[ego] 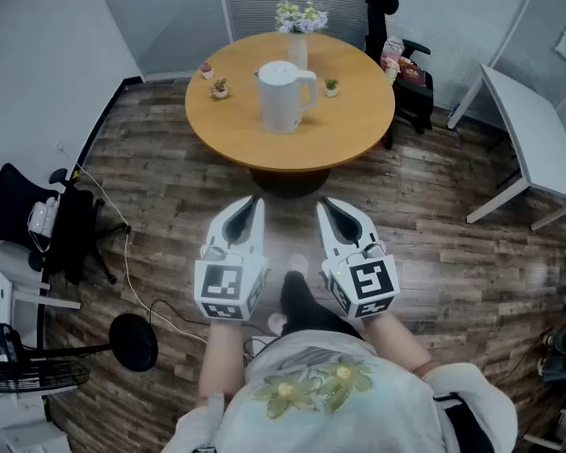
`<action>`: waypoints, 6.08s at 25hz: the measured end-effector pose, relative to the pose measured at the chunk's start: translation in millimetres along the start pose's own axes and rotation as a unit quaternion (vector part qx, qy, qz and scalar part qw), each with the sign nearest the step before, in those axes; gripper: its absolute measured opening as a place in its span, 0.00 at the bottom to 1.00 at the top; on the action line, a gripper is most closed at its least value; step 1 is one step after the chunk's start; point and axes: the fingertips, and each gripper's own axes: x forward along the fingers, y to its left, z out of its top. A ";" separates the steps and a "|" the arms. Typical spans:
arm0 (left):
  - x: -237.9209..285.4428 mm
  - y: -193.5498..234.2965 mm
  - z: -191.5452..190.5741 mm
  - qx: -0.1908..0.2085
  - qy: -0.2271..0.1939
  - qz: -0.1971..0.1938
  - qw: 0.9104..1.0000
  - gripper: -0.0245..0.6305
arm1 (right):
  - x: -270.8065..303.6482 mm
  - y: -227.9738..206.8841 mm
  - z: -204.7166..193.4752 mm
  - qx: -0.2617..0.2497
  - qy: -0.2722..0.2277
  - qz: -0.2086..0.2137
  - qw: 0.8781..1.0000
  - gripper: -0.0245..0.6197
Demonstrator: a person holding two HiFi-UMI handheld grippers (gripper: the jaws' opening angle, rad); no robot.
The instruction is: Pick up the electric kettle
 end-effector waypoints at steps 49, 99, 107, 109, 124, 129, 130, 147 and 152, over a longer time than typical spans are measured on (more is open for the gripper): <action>208.5 160.4 -26.0 0.027 0.085 -0.056 0.994 0.50 | 215.3 -116.5 -22.4 0.023 0.062 -0.010 0.998 0.40; 417.7 258.1 -79.8 -0.198 0.162 -0.071 0.964 0.48 | 374.3 -238.9 -88.4 0.032 0.161 -0.052 0.985 0.40; 438.3 276.0 -93.1 -0.267 0.165 -0.070 0.947 0.47 | 388.5 -248.8 -108.0 0.032 0.191 -0.062 0.979 0.40; 443.2 277.4 -95.6 -0.277 0.170 -0.077 0.942 0.47 | 391.7 -251.3 -112.0 0.033 0.196 -0.065 0.978 0.40; 463.7 281.6 -114.1 -0.346 0.198 -0.121 0.909 0.34 | 413.9 -271.7 -133.7 0.027 0.220 -0.091 0.971 0.40; 464.7 278.5 -120.1 -0.348 0.212 -0.130 0.904 0.30 | 418.8 -270.6 -141.1 0.015 0.230 -0.099 0.968 0.40; 464.8 278.1 -121.3 -0.351 0.213 -0.131 0.902 0.29 | 419.6 -269.9 -143.2 0.011 0.232 -0.100 0.968 0.40; 466.7 272.5 -123.3 -0.390 0.233 -0.173 0.874 0.25 | 433.5 -272.4 -164.1 -0.007 0.255 -0.120 0.959 0.38; 465.2 271.5 -121.6 -0.400 0.225 -0.180 0.870 0.22 | 431.9 -278.5 -164.8 -0.009 0.251 -0.132 0.959 0.28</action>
